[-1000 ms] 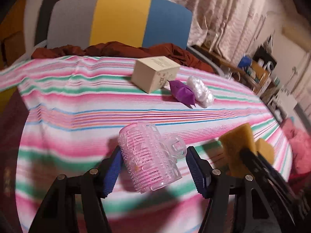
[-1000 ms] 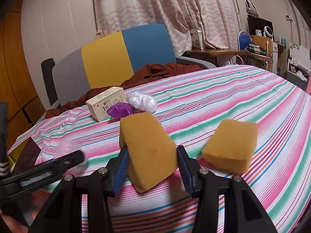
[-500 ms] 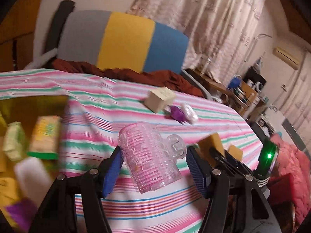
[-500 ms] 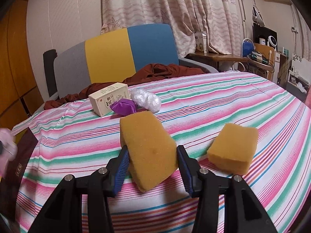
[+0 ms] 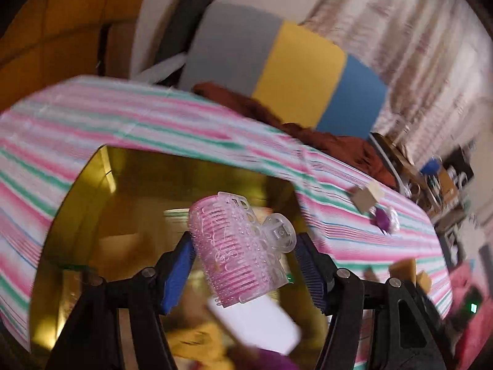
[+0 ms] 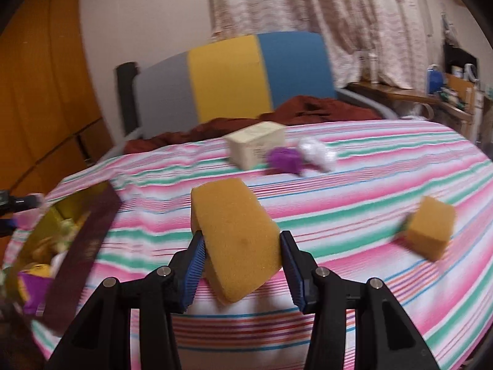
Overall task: Organize objects
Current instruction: 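Carry the sponge and hair roller to the gold tray and release both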
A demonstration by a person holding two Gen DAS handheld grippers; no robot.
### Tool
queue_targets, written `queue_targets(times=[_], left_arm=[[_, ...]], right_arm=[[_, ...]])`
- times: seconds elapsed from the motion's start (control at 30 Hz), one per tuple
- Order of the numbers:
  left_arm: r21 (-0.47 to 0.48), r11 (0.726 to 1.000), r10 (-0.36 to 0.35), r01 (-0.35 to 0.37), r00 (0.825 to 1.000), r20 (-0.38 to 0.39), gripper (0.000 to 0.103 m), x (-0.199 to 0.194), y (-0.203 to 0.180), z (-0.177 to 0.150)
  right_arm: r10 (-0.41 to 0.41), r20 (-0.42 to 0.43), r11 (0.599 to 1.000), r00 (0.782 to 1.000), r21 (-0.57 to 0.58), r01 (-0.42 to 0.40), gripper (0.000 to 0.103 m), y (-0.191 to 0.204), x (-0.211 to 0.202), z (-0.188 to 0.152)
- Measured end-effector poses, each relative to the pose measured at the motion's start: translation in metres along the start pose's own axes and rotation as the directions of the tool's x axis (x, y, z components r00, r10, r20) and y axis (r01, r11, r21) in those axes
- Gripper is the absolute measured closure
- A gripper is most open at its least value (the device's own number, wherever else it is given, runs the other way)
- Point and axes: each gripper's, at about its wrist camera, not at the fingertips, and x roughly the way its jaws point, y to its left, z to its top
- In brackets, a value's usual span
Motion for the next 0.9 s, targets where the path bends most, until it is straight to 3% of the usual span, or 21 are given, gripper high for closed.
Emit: queue_targets(times=[0.27, 0.43, 0.53, 0.63, 0.8, 0.9], left_arm=[[-0.110, 0.989, 0.092, -0.101, 0.993, -0.077, 0.037, 0.024, 0.070, 0.032], [-0.132, 0.980, 0.134, -0.147, 0.986, -0.101, 0.037, 0.044, 0.092, 0.044], [-0.144, 0.974, 0.160, -0.174, 0.982, -0.099, 0.031, 0.052, 0.103, 0.046], [-0.174, 0.967, 0.175, -0.188, 0.981, -0.084, 0.016, 0.048, 0.109, 0.043], [-0.237, 0.957, 0.171, -0.167, 0.985, -0.004, 0.013, 0.017, 0.111, 0.033], [-0.257, 0.939, 0.253, -0.228, 0.965, 0.067, 0.007, -0.015, 0.105, 0.020]], right_arm=[[0.194, -0.015, 0.979, 0.981, -0.058, -0.195, 0.055, 0.066, -0.013, 0.012], [0.262, -0.039, 0.960, 0.964, -0.090, -0.264, 0.055, 0.096, -0.017, 0.017], [0.280, -0.047, 0.950, 0.959, -0.130, -0.284, 0.055, 0.112, -0.019, 0.020], [0.298, -0.059, 0.939, 0.953, -0.159, -0.304, 0.055, 0.122, -0.020, 0.022], [0.341, -0.119, 0.916, 0.933, -0.180, -0.358, 0.055, 0.143, -0.011, 0.023], [0.388, -0.209, 0.893, 0.898, -0.158, -0.422, 0.055, 0.161, 0.007, 0.028]])
